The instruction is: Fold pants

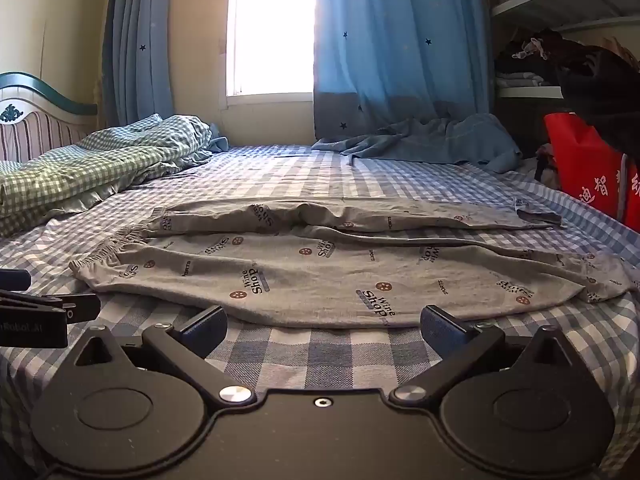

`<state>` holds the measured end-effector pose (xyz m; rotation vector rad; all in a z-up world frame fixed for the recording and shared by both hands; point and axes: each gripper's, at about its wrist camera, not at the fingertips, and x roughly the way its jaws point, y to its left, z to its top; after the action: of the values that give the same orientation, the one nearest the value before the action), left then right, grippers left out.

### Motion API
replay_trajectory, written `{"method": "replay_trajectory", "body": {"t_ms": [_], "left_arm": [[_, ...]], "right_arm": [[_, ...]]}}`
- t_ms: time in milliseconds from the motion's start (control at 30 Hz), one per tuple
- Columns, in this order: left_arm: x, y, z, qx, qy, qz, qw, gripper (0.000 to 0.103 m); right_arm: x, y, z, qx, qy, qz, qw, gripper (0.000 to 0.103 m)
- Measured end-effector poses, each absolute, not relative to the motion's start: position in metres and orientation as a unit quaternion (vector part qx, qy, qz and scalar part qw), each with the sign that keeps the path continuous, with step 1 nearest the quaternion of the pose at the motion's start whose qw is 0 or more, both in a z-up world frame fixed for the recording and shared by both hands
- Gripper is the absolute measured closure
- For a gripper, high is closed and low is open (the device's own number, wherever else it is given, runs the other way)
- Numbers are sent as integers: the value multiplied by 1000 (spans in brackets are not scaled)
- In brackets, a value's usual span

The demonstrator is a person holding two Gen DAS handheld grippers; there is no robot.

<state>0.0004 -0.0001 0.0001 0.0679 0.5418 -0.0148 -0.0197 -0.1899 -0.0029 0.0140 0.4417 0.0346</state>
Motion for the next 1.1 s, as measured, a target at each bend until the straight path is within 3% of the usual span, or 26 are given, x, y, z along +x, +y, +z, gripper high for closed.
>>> {"method": "replay_trajectory", "body": {"t_ms": [1100], "left_arm": [[3, 4, -7, 36, 287, -2, 957, 0]], "right_arm": [[-18, -185, -10, 9, 241, 18, 970, 1]]}}
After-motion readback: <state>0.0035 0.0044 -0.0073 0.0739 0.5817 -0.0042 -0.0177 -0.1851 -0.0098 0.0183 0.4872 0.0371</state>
